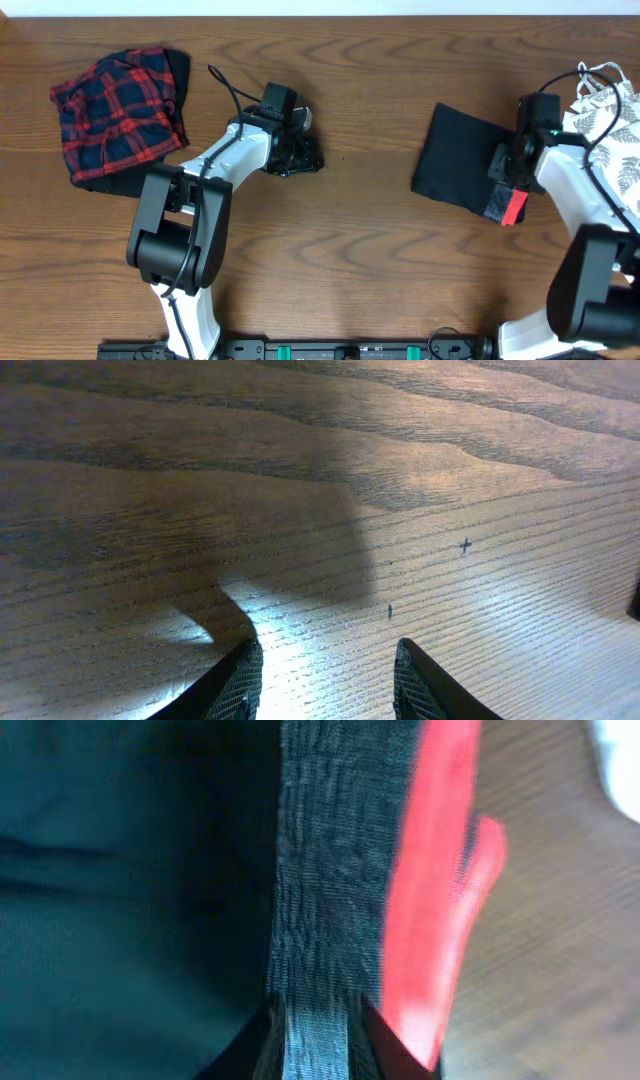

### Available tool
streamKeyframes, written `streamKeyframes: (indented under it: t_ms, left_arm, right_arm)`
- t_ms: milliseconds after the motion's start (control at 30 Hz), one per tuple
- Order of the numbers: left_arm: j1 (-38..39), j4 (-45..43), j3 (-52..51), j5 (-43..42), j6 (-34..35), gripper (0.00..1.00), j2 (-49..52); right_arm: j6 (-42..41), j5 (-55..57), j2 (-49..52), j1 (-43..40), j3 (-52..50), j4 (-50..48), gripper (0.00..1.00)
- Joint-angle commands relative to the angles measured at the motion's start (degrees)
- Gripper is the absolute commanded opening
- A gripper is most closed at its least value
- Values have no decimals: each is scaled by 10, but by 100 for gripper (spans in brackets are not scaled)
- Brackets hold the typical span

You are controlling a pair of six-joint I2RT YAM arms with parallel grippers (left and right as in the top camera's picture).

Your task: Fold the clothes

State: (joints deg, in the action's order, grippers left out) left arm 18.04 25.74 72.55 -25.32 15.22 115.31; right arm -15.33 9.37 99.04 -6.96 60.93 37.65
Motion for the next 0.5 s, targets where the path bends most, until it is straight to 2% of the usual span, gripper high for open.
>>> streamKeyframes:
  t_ms: [0, 67, 167, 300, 467]
  left_arm:
    - [-3, 10, -2, 9, -1, 44, 12]
    - [-3, 10, -2, 9, -1, 44, 12]
    - [-3, 12, -2, 9, -1, 44, 12]
    - [-3, 16, -2, 9, -1, 44, 12]
    - [-3, 16, -2, 9, -1, 44, 12]
  right_arm:
    - [33, -9, 44, -5, -13, -53, 28]
    - [45, -9, 66, -5, -13, -92, 35]
    - [65, -19, 99, -5, -13, -154, 35]
    - [126, -100, 134, 2, -13, -224, 37]
    - [178, -135, 152, 38, -13, -253, 41]
